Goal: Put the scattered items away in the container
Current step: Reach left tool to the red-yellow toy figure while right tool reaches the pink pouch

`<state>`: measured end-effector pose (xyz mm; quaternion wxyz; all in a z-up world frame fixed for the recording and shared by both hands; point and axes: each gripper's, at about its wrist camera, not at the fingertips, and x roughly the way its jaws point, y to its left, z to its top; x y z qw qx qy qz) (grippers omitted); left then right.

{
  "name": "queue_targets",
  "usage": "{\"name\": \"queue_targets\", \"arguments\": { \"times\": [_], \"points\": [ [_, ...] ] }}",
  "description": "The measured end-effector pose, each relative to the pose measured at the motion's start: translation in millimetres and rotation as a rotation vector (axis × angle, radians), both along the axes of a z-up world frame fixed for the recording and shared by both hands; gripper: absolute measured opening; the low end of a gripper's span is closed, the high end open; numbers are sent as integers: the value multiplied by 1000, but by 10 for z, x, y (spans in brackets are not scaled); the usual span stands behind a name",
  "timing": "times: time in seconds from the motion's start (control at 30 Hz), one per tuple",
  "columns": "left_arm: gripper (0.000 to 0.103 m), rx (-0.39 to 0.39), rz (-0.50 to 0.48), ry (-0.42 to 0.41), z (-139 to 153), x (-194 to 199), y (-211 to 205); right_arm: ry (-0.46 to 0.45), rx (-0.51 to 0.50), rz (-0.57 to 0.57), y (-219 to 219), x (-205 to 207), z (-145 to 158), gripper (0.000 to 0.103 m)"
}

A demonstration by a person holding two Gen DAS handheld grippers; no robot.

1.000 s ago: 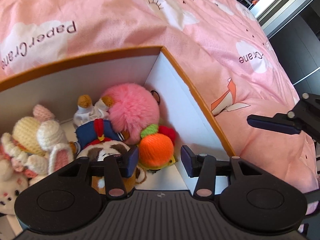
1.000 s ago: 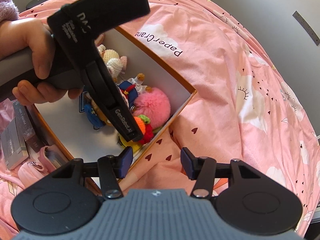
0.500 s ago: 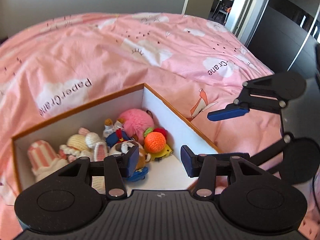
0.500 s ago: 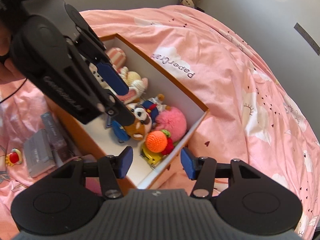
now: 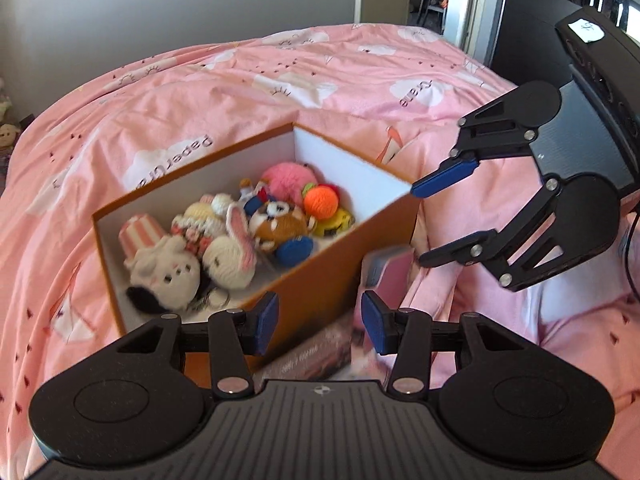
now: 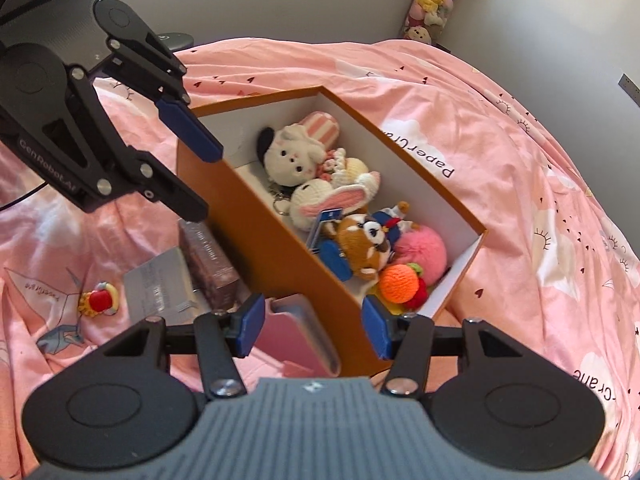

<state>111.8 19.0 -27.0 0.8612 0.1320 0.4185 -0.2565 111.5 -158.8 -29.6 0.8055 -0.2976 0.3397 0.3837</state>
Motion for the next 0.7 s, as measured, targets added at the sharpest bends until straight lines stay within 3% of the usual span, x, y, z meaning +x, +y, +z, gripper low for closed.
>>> {"name": "queue_targets", "arguments": {
  "times": [0.1,0.3,0.5,0.6,0.7],
  "points": [
    [54,43,21,16,-137,-152,50,3,-35,37,15,-139,-120,60],
    [54,58,89,110,-448,-384,161,-7,-127,76,28,-322,-405,61],
    [54,159,93,190,-723,-549,127,-89,-257,174,86,-430,-624,62],
    [54,179,95,252,-851,-576,126,-141,-310,214,100,-422,-686,68],
    [54,168,107,320,-1002,-581,143,-131,-317,226,93,-341,-698,72]
  ]
}}
